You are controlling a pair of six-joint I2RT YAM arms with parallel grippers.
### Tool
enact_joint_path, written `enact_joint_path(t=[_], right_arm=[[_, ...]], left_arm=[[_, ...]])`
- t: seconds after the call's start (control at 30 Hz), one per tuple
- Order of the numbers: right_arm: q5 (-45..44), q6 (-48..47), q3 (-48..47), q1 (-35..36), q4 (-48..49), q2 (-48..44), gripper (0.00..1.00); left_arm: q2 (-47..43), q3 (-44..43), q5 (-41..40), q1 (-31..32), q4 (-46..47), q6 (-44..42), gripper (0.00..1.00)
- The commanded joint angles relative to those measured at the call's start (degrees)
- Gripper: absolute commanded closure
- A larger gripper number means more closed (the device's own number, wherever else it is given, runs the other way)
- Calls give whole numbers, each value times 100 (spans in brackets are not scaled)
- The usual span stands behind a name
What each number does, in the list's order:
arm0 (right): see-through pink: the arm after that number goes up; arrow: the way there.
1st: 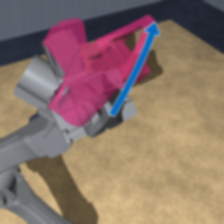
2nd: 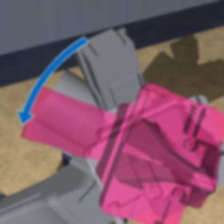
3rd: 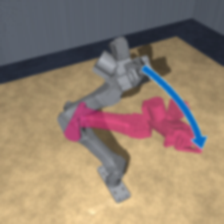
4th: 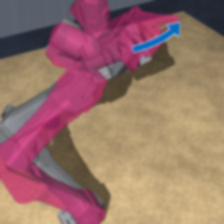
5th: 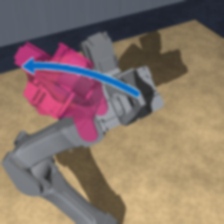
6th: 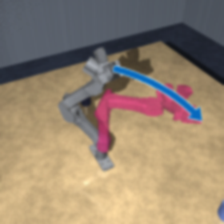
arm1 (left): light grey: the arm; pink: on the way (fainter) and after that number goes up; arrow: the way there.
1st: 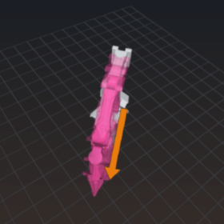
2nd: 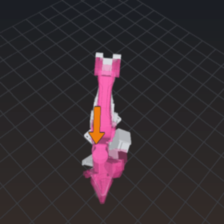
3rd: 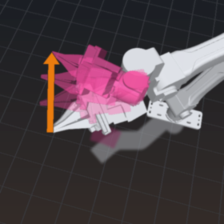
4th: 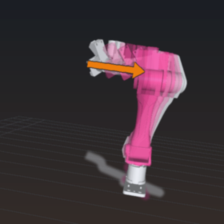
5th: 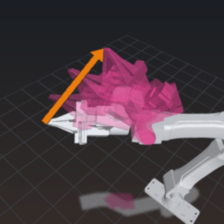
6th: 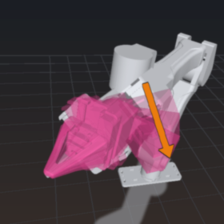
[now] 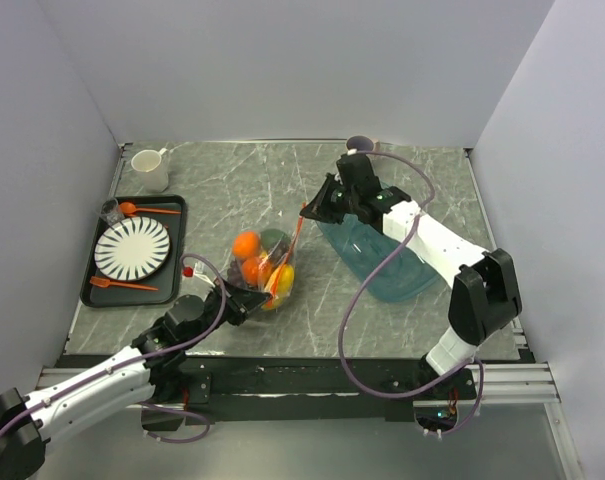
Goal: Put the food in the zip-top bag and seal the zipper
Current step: Zip the zipper food storage bag at the center of the board, then move the bin to the center of the board.
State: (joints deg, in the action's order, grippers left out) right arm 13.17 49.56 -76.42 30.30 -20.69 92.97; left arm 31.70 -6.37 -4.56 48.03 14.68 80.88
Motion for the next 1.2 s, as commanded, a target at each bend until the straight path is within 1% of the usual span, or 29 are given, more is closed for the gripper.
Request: enact_joint_path(t=[0.0, 0.2, 0.3, 0.4, 0.43, 0.47, 0.5, 0.53, 0.57, 0.6, 0.63, 0.7, 0.73, 0.77, 0.8, 0.83, 0.87, 0.9, 0.97, 1.03, 1.17], right_arm=[[-140, -254, -540, -323, 171, 168, 100], [-70, -473, -777, -578, 65, 389, 100], [-96, -622, -857, -675, 4, 424, 93], [-235, -833, -979, -763, -224, 441, 81], [-471, -904, -1093, -789, -330, 450, 78], [-638, -974, -1138, -833, -435, 442, 63], [-814, -1088, -1164, -859, -628, 424, 58], [-1068, -1158, -1208, -886, -716, 389, 53], [-1236, -1220, -1200, -938, -787, 354, 43], [-1307, -1256, -1165, -956, -866, 310, 39], [-1552, -1282, -1095, -982, -910, 231, 38], [-1659, -1335, -954, -1052, -928, 134, 36], [-1755, -1335, -823, -1079, -963, 47, 36], [-1939, -1352, -743, -1088, -990, 11, 35], [-1984, -1387, -655, -1132, -1016, -15, 32], [-2037, -1379, -550, -1158, -1095, -7, 32], [-2107, -1344, -497, -1158, -1200, 2, 32], [-2082, -1379, -366, -1184, -1288, 11, 32], [-2090, -1362, -181, -1176, -1359, 81, 32], [-2099, -1361, 205, -1176, -1333, 72, 32], [-2108, -1204, 882, -1167, -1227, -77, 33]], left_arm=[[2, 92, 104, -4, -62, 15, 99], [186, -4, 157, -4, 62, -90, 99], [310, -74, 218, -4, 175, -195, 99], [424, -197, 218, -4, 185, -310, 99], [459, -233, 218, -4, 150, -336, 87], [494, -276, 210, -4, 132, -423, 81], [556, -364, 244, -4, 141, -485, 76], [582, -408, 271, -4, 149, -555, 63], [635, -461, 271, -4, 123, -678, 54], [653, -566, 297, -4, 97, -740, 47], [670, -619, 298, -4, 71, -819, 39], [688, -830, 280, -4, -87, -1038, 33], [688, -909, 297, -4, -149, -1126, 26], [705, -1092, 280, -4, -349, -1275, 23], [706, -1181, 297, -4, -421, -1381, 20], [706, -1287, 332, -4, -509, -1487, 14], [723, -1523, 280, -4, -640, -1662, 13], [715, -1621, 254, -4, -911, -1733, 12], [706, -1866, 184, -4, -1124, -1891, 7], [697, -2025, 52, -13, -1458, -1962, 2], [767, -2368, -255, -4, -1880, -2164, 1]])
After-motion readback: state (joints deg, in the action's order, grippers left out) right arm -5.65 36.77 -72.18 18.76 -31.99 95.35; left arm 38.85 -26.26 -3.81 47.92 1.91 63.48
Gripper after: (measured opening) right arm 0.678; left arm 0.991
